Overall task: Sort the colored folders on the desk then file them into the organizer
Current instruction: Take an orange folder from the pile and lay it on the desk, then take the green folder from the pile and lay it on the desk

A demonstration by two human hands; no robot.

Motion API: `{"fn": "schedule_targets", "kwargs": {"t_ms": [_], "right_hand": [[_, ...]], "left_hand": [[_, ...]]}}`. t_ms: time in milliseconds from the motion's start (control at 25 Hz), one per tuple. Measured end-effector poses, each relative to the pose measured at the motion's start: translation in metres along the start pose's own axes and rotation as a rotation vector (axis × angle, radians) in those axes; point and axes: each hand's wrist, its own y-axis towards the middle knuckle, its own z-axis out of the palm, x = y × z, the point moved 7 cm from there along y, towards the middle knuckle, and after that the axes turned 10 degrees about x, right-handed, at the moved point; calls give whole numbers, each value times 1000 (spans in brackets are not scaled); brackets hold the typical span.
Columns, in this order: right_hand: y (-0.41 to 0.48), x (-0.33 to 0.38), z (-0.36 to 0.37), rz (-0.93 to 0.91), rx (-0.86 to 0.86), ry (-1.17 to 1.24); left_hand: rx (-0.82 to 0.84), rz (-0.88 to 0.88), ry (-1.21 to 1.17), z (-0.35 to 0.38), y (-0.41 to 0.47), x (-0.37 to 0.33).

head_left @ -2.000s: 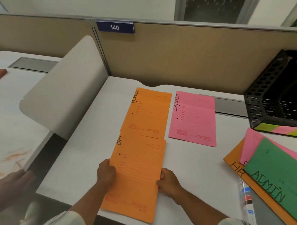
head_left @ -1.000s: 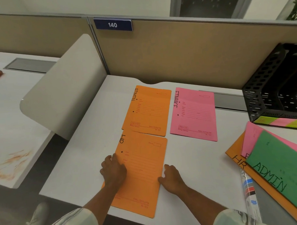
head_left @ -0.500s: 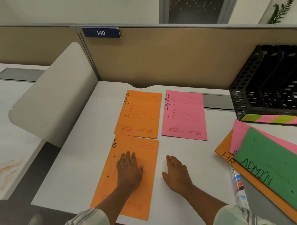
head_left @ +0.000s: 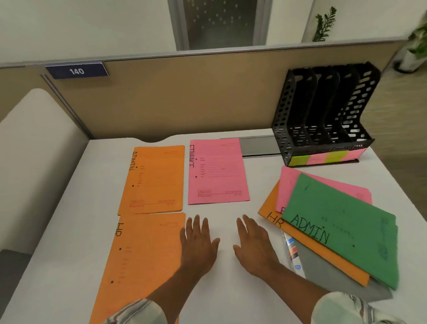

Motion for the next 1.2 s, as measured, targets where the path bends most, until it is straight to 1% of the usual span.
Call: {"fn": "schedule_targets", "kwargs": {"t_ms": [200, 440, 640, 840, 960, 1040, 1120, 1200], "right_hand": [[-27, -78, -21, 98, -64, 33], [-61, -180, -33, 249, -89, 124], [-79, -246, -30, 295, -55, 146], [-84, -280, -27, 267, -42, 174], [-84, -287, -29, 228, -30, 179], [-83, -289, -31, 217, -21, 193], [-83, -291, -35, 202, -22, 199], [-84, -293, -38, 181, -18, 196]], "left_hand": [[27, 68, -10, 7, 11, -72], [49, 156, -6, 13, 15, -159], [40, 194, -23, 16, 23, -207], [16, 145, -43, 13, 31, -234], [82, 50, -174, 19, 41, -244], [111, -17, -339, 24, 49, -246], [96, -69, -555, 23, 53, -245], [90, -99, -722, 21, 53, -248]]}}
